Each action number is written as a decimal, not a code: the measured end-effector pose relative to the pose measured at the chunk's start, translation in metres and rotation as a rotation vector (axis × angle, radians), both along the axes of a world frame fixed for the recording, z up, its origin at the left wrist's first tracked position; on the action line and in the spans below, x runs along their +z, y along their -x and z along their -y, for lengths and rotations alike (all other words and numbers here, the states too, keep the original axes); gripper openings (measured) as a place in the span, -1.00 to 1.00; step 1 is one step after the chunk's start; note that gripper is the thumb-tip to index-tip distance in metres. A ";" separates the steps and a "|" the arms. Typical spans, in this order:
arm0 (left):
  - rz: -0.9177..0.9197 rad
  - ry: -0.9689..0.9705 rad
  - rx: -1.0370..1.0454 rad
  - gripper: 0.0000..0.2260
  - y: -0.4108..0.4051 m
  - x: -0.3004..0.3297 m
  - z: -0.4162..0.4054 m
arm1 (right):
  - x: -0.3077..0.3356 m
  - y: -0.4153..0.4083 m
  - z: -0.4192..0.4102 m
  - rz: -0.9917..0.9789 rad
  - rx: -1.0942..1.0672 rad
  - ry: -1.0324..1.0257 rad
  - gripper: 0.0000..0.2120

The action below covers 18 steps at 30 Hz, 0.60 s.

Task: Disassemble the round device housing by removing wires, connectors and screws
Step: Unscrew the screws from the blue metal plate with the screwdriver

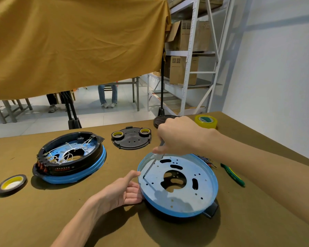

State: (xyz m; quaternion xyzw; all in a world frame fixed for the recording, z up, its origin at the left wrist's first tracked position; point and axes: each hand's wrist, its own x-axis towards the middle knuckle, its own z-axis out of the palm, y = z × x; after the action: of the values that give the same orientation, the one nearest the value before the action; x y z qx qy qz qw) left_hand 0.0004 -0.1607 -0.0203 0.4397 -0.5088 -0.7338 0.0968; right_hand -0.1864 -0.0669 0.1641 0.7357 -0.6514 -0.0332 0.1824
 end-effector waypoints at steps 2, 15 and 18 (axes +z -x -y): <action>0.010 -0.005 0.032 -0.43 0.004 0.004 -0.005 | 0.001 0.008 -0.002 0.107 -0.024 -0.028 -0.58; 0.034 0.109 0.271 -0.68 -0.005 0.005 -0.005 | -0.076 0.078 -0.050 1.615 -0.410 0.317 -0.67; 0.014 0.095 0.368 -0.65 -0.020 0.005 0.000 | -0.108 0.090 -0.055 1.751 -0.579 0.350 -0.71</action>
State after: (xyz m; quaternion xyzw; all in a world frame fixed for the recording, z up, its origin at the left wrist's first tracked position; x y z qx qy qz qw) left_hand 0.0201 -0.1603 -0.0151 0.5256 -0.4544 -0.6757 0.2464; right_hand -0.2767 -0.0118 0.0560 0.2704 -0.7101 0.5866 -0.2801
